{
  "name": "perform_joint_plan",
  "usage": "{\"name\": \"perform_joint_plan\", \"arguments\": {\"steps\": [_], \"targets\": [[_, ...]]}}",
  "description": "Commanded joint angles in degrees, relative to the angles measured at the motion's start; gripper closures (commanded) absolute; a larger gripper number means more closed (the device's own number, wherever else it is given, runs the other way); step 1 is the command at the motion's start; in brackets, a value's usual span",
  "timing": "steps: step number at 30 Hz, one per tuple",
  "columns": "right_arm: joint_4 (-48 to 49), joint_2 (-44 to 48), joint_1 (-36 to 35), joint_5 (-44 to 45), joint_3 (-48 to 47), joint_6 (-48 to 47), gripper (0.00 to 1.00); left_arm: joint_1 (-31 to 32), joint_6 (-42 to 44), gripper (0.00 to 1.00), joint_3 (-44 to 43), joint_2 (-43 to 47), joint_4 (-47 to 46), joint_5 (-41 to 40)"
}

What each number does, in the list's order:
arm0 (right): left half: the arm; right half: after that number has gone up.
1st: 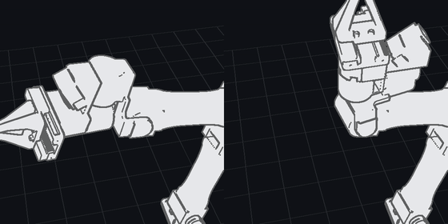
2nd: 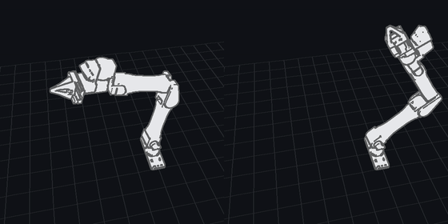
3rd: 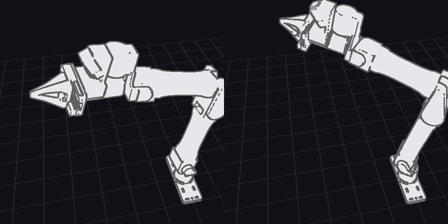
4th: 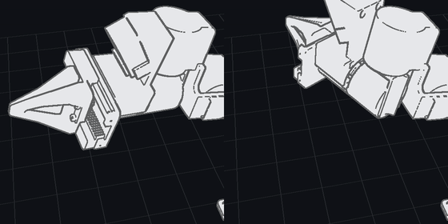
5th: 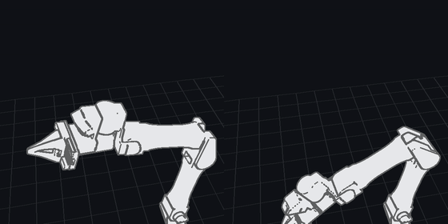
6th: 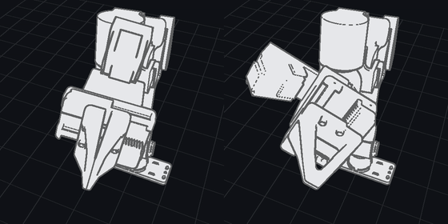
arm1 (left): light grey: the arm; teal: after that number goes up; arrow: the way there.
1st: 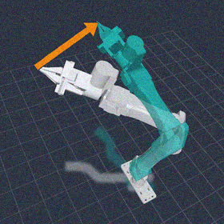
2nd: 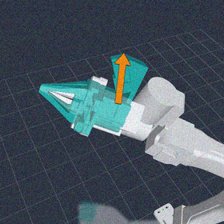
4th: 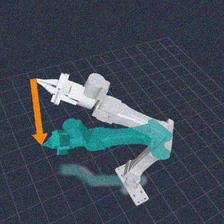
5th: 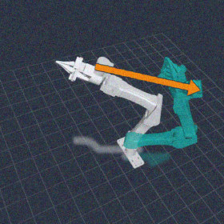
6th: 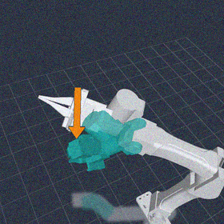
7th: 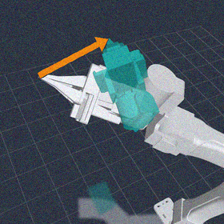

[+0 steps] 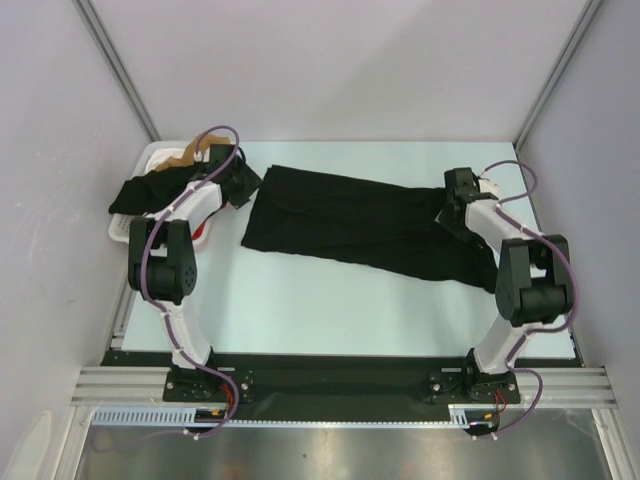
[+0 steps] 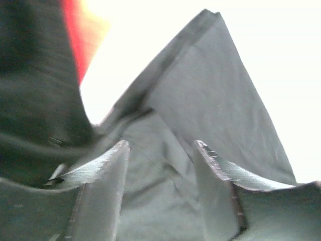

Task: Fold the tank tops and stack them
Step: Fold the tank top

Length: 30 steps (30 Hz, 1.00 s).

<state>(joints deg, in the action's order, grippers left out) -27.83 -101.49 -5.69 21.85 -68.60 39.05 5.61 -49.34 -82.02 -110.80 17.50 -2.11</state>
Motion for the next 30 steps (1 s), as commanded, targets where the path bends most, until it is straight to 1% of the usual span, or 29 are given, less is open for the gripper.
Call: {"name": "perform_joint_plan", "arguments": {"steps": [1,2,3,4,6,10,12,13,14,15,16,17,18,21,23,24,26,27,30], "targets": [[3.05,7.35,0.77,0.74,2.23,-1.78,0.43,1.69,8.11,0.35,-1.22,7.08,-1.06,3.69],[3.31,8.58,0.86,0.39,4.07,-1.96,0.39,2.21,8.73,0.27,-1.21,7.79,-0.97,3.69],[3.66,11.46,0.95,0.04,5.13,-2.22,0.3,2.48,10.22,0.23,-0.95,8.67,-1.06,3.78],[4.1,12.88,0.86,-0.31,6.19,-2.4,0.25,3.26,10.93,0.18,-0.86,10.41,-1.06,3.61],[3.76,17.09,1.12,-1.36,9.44,-1.87,0.2,4.32,13.2,0.13,-1.04,12.18,0.07,2.73],[1.47,22.9,2.53,-3.3,15.33,1.38,0.2,8.27,16.03,0.12,-0.69,15.7,3.77,-0.26],[-0.37,24.93,3.67,-4.0,17.61,3.39,0.19,11.7,17.17,0.11,1.23,18.25,5.61,-3.07],[-0.64,27.29,4.89,-4.53,19.88,5.06,0.14,13.01,17.44,0.11,2.29,19.21,5.88,-4.21],[-1.16,28.27,5.25,-6.1,21.3,6.2,0.09,15.29,17.7,0.08,3.69,20.27,6.06,-6.22],[-1.08,29.5,7.26,-7.33,22.53,7.09,0.04,16.27,17.79,0.06,6.93,22.45,5.8,-7.02],[-0.91,30.55,9.45,-8.74,25.24,8.4,0.04,17.06,17.88,0.04,8.79,23.43,5.62,-7.38],[-0.56,32.57,10.34,-11.53,26.31,8.94,0.04,17.77,17.79,0.0,10.72,24.22,5.1,-7.64],[-0.38,33.46,11.13,-12.52,27.28,9.38,0.03,17.77,17.44,0.0,14.57,25.54,4.4,-8.17],[-0.47,36.53,13.42,-14.99,30.71,12.19,0.06,17.16,17.96,0.0,19.51,25.73,4.12,-11.15],[-0.64,37.85,13.95,-15.34,32.56,13.85,0.07,14.97,17.97,0.01,21.19,25.2,4.13,-10.99],[-0.47,39.16,14.04,-15.43,33.17,14.3,0.09,13.92,17.88,0.02,22.94,24.94,3.34,-10.29],[-0.03,39.97,14.31,-15.52,35.19,15.53,0.12,10.58,17.61,0.04,24.36,24.23,2.81,-8.53],[-0.03,40.4,14.39,-15.43,35.72,16.84,0.17,9.7,17.61,0.05,25.49,24.06,2.37,-8.7],[1.37,40.41,14.66,-15.43,38.18,19.3,0.2,6.88,17.53,0.06,27.17,23.53,0.62,-8.35]]}}
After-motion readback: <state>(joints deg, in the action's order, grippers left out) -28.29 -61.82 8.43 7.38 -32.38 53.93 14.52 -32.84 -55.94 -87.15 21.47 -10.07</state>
